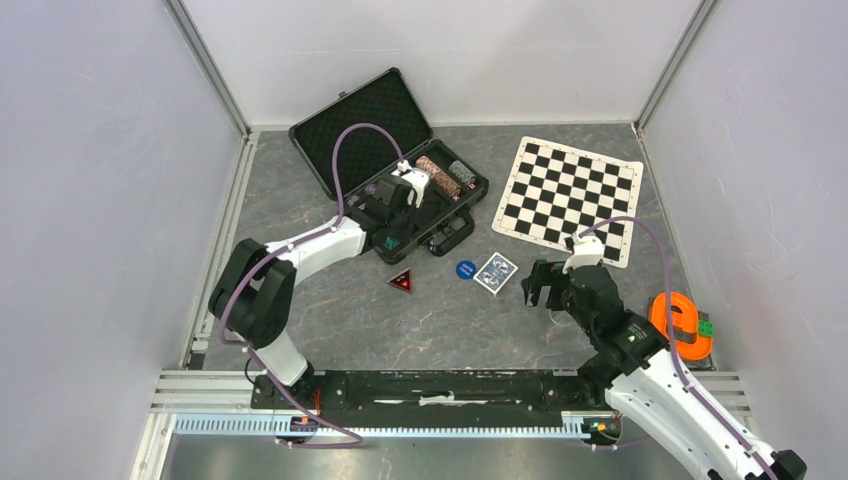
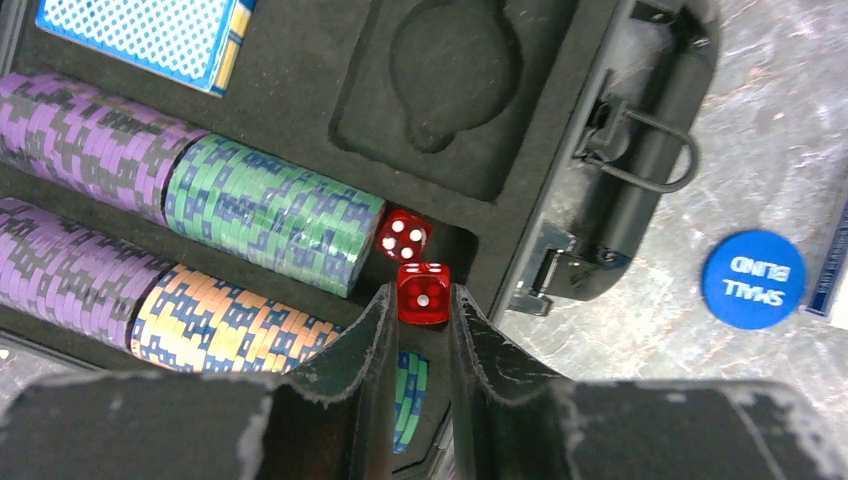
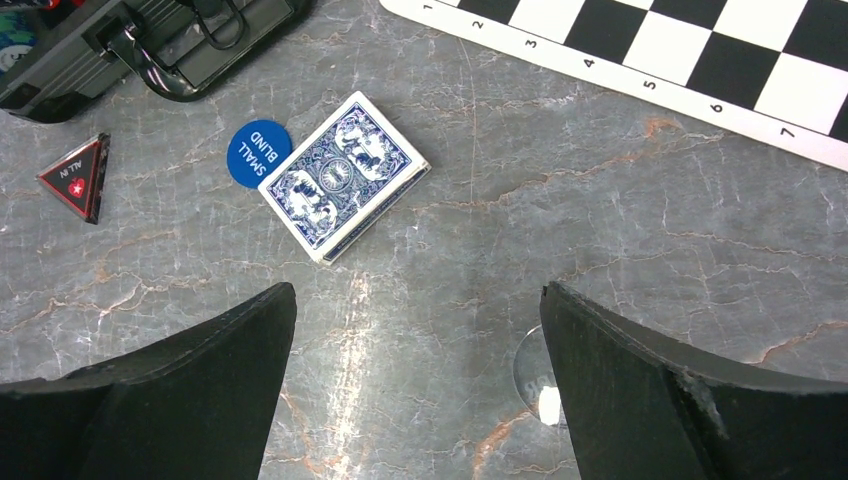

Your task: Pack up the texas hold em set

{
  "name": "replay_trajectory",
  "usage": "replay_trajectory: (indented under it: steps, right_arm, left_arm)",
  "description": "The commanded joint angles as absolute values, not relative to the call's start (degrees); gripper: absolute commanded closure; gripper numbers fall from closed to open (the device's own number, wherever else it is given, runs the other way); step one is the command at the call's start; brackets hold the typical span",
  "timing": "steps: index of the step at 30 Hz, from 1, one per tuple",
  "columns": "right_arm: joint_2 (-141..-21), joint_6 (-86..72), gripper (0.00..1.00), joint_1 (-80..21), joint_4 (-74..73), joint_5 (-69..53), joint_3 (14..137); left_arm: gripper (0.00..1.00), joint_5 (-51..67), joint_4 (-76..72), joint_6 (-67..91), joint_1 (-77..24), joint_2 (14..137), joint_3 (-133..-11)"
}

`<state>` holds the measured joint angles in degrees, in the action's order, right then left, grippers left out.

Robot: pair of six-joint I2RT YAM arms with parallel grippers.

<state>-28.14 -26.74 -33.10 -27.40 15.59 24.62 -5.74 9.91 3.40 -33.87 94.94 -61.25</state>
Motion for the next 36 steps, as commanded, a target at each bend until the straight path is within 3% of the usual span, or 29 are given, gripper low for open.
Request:
replay_trajectory:
  steps: [1,6,11,18,20,22,26,28,29,33,36]
  right_arm:
    - [-28.66,-27.15,0.02,-33.07,-25.58,16.30,24.26]
    - [-28.96,-27.32,0.02,-33.13,-25.24,16.04,24.19]
    - [-29.48,-27.42,0.02,-33.07,-24.98,15.68,23.92]
    - [-32.28,-27.42,0.02,-33.05,-23.89,14.76,23.64]
    - [-32.95,-27.65,0.02,-33.11,-23.84,15.16,23.73]
    - [-33.46,-28.34,0.02,-33.07,-23.97,16.04,23.74]
    - [-35.16,-32.94,0.02,-33.06,-27.22,21.83,25.08]
    - [-36.70,-35.88,0.02,-33.06,-29.61,25.38,26.36]
    - [-37.61,-36.92,0.02,-33.06,-30.83,26.95,27.14]
    - [-39.04,-37.97,0.02,-33.06,-31.99,28.73,28.04]
    - [-38.15,-37.36,0.02,-33.15,-31.01,27.99,27.06]
  left_arm:
    - [0.71,-9.58,9.75,0.49,-33.86,96.74,-63.38]
    - [0.63,-8.49,8.80,0.95,-33.92,96.81,-63.47]
    - [0.45,-7.82,8.81,2.14,-33.93,95.54,-63.29]
    - [0.39,-2.78,6.83,4.88,-37.09,88.21,-60.43]
    - [0.29,-3.75,4.84,6.09,-39.44,84.93,-58.94]
    - [0.01,-5.67,2.20,8.23,-40.57,81.47,-56.34]
    - [0.00,-11.10,-5.81,11.45,-40.69,73.12,-48.41]
    - [0.00,-20.96,-14.59,17.10,-40.65,69.72,-42.26]
    - [0.00,-23.05,-11.86,22.98,-40.34,68.70,-41.23]
    - [0.04,-6.32,-6.78,21.39,-39.94,70.34,-43.93]
    - [0.01,-5.31,-2.69,18.97,-42.41,74.43,-47.61]
